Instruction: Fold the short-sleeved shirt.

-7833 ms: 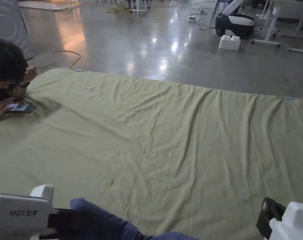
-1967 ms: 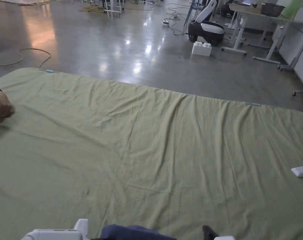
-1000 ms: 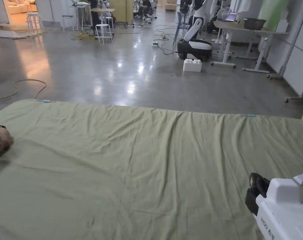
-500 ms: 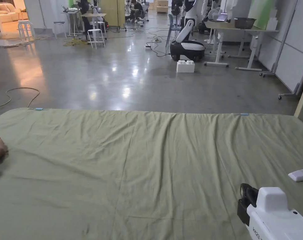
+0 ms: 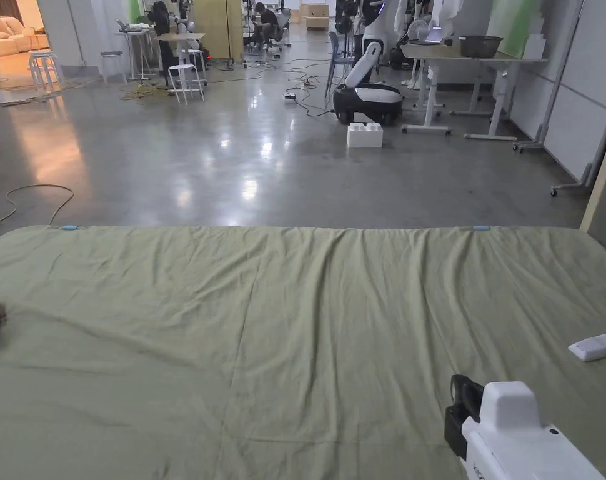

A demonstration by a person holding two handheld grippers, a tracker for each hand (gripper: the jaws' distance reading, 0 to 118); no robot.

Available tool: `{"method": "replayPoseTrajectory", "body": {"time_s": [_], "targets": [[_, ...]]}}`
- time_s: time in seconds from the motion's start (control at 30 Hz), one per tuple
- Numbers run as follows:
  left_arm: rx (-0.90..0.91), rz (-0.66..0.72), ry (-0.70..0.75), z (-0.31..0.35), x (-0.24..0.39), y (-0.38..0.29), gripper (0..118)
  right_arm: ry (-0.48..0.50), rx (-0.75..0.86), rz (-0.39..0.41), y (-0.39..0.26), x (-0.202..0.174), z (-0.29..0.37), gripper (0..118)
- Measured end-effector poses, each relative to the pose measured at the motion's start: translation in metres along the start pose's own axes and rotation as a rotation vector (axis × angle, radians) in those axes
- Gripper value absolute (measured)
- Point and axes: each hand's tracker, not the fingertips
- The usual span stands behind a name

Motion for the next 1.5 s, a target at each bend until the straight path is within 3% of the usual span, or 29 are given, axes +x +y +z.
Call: {"method": "replayPoseTrajectory", "body": {"time_s": [0.37,0.47,0.53,0.57,0.7,0.8,0.9,1.5], "targets": [[0.320,-0.141,-0.082,-0.022,0.157,-0.030,62,-0.023,0.068,0.021,0.005,-0.023,0.005,1],[0.355,-0.153,-0.087,-0.016,0.183,-0.029,49,-0.043,0.108,0.041,0.009,-0.028,0.009,1],[0.360,-0.159,-0.096,-0.010,0.201,-0.031,28,-0.026,0.059,-0.081,0.004,-0.027,0.010,1],[0.379,-0.167,-0.099,-0.009,0.206,-0.031,20,-0.035,0.082,-0.048,0.005,-0.027,0.011,1],[0.407,-0.175,-0.117,-0.003,0.226,-0.031,9,-0.044,0.084,-0.044,0.002,-0.030,0.010,1],[0.415,-0.169,-0.129,-0.001,0.237,-0.034,7,-0.041,0.081,-0.068,0.004,-0.030,0.011,1],[0.418,-0.167,-0.120,0.001,0.245,-0.036,7,-0.067,0.114,-0.016,0.008,-0.030,0.015,1],[0.485,-0.148,-0.074,0.009,0.242,-0.037,7,-0.070,0.123,-0.010,0.009,-0.024,0.022,1]]}}
